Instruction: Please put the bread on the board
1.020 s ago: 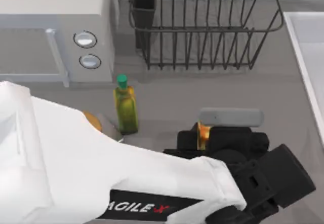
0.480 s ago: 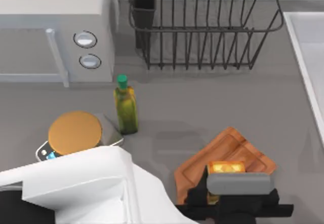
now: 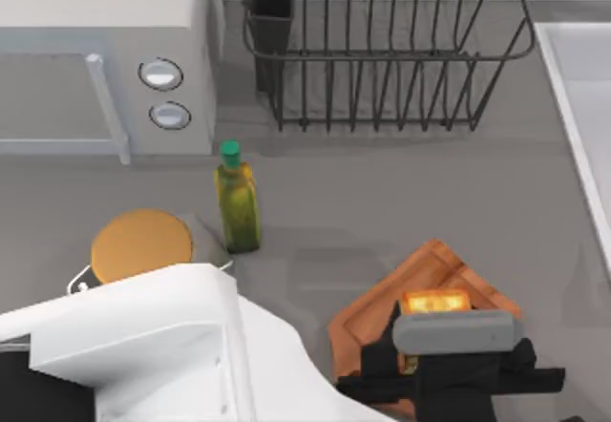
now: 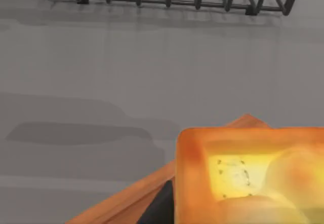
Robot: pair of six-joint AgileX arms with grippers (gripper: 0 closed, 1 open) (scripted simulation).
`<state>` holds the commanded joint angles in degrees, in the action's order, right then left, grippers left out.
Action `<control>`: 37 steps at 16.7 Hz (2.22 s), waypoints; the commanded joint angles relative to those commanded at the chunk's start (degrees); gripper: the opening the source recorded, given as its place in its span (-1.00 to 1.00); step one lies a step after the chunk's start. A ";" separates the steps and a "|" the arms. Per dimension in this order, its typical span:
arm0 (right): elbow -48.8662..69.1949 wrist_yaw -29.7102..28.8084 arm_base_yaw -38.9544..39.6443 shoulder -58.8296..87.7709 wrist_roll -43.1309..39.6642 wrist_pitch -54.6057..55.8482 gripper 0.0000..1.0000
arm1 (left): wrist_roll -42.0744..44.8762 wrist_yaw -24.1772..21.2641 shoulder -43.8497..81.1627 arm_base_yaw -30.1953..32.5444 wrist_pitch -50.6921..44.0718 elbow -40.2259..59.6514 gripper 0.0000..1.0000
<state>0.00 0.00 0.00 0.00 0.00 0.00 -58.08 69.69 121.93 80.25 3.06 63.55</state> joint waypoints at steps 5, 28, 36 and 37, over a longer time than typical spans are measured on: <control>0.00 0.00 0.00 0.00 0.00 0.00 1.00 | 3.38 -0.84 -0.02 -2.21 7.20 0.69 -1.00; 0.00 0.00 0.00 0.00 0.00 0.00 1.00 | 12.63 -2.99 5.69 -4.49 15.42 -2.75 0.21; 0.00 0.00 0.00 0.00 0.00 0.00 1.00 | 12.63 -2.99 5.69 -4.49 15.42 -2.75 1.00; 0.00 0.00 0.00 0.00 0.00 0.00 1.00 | 12.63 -2.99 5.69 -4.49 15.42 -2.75 1.00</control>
<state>0.00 0.00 0.00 0.00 0.00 0.00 -45.45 66.70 127.62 75.76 18.48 60.80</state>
